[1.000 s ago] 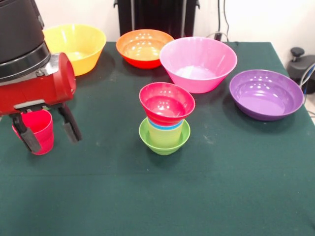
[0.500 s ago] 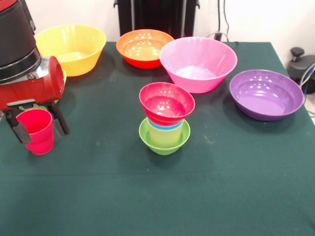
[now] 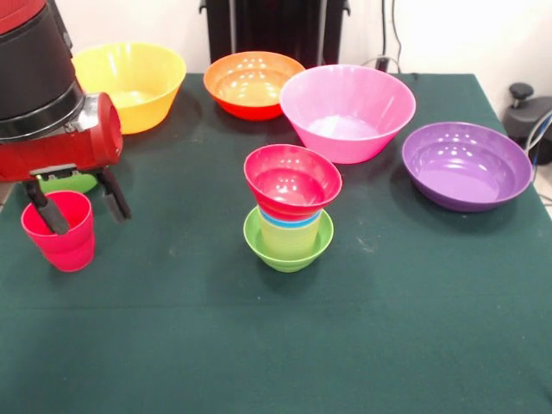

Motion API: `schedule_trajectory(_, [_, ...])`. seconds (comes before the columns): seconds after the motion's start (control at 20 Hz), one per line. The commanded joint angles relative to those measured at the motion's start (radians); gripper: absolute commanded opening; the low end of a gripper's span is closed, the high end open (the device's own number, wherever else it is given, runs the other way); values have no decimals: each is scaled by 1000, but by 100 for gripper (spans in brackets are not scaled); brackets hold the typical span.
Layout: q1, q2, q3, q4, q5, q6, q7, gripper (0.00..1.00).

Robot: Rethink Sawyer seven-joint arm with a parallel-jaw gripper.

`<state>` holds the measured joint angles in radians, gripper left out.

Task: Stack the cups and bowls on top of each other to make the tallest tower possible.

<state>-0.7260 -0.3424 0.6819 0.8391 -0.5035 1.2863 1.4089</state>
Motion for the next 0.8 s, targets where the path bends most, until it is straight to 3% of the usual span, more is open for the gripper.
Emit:
schedule_trajectory(0.05, [32, -10, -83, 125, -1, 110, -40, 100])
schedule_trajectory(0.4, [42, -29, -119, 160, 0, 87, -5, 100])
schedule_trajectory(0.8, [64, -15, -168, 106, -35, 74, -5, 100])
